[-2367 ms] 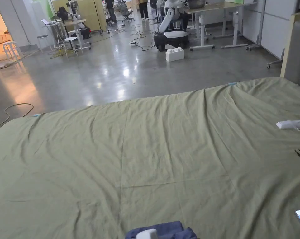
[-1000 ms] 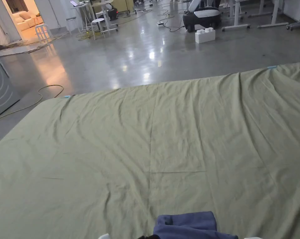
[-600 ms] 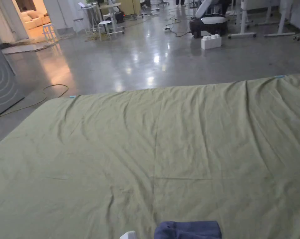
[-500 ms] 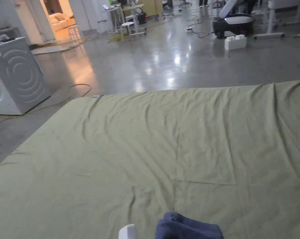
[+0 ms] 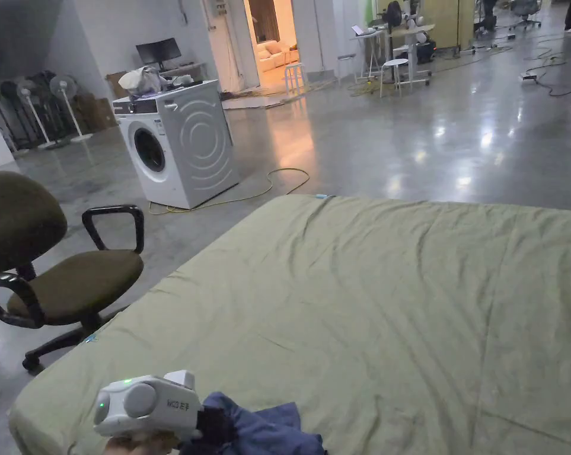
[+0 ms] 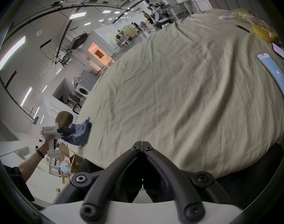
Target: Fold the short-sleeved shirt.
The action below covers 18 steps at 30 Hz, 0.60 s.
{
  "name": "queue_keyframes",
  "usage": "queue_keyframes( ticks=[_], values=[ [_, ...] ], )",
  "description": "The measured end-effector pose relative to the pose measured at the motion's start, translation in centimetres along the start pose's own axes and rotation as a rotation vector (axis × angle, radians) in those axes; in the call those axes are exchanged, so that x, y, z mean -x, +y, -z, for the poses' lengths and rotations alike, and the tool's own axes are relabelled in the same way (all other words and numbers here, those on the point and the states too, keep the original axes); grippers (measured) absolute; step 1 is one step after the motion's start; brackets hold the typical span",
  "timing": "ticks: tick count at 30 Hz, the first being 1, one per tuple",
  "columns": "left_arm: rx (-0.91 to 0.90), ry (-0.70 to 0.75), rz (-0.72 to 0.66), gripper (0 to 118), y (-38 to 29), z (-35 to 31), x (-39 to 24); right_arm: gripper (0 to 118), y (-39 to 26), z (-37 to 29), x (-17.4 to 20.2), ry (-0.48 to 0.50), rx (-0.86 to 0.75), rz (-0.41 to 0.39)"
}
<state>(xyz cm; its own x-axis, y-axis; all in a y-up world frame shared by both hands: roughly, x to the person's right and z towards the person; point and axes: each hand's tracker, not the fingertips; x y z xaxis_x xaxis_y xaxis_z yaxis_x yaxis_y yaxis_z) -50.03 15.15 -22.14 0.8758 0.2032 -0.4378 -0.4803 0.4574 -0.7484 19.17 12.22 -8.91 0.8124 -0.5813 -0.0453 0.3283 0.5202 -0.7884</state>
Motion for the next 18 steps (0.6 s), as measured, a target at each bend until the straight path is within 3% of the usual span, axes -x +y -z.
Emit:
queue_keyframes(
  ticks=[3, 6, 8, 11, 14, 15, 18],
  values=[
    [-0.143, 0.088, 0.0, 87, -0.4, -2.0, 0.1, 0, 0.4, -1.1, 0.0, -0.024, -0.02, -0.036],
    [-0.257, 0.175, 0.142, 87, -1.1, -7.2, -1.4, 0, 1.4, -2.7, 0.2, -0.015, -0.058, -0.056],
    [-0.355, 0.06, 0.234, 87, -2.3, -12.6, -3.1, 0, 2.4, -3.8, 0.2, -0.023, -0.101, -0.082],
    [-0.51, -0.191, 0.25, 87, -4.9, -21.6, -5.8, 0, 4.2, -6.5, 1.7, -0.039, -0.201, -0.168],
    [-0.689, -0.262, 0.314, 87, -8.4, -29.4, -10.3, 0, 5.6, -9.7, 3.6, -0.036, -0.313, -0.239],
    [-0.683, -0.214, 0.365, 87, -9.8, -30.7, -11.5, 0, 6.0, -10.7, 4.3, -0.038, -0.357, -0.264],
    [-0.91, -0.247, 0.441, 86, -13.3, -34.1, -15.4, 0, 6.9, -13.4, 6.3, -0.047, -0.467, -0.324]
  ],
)
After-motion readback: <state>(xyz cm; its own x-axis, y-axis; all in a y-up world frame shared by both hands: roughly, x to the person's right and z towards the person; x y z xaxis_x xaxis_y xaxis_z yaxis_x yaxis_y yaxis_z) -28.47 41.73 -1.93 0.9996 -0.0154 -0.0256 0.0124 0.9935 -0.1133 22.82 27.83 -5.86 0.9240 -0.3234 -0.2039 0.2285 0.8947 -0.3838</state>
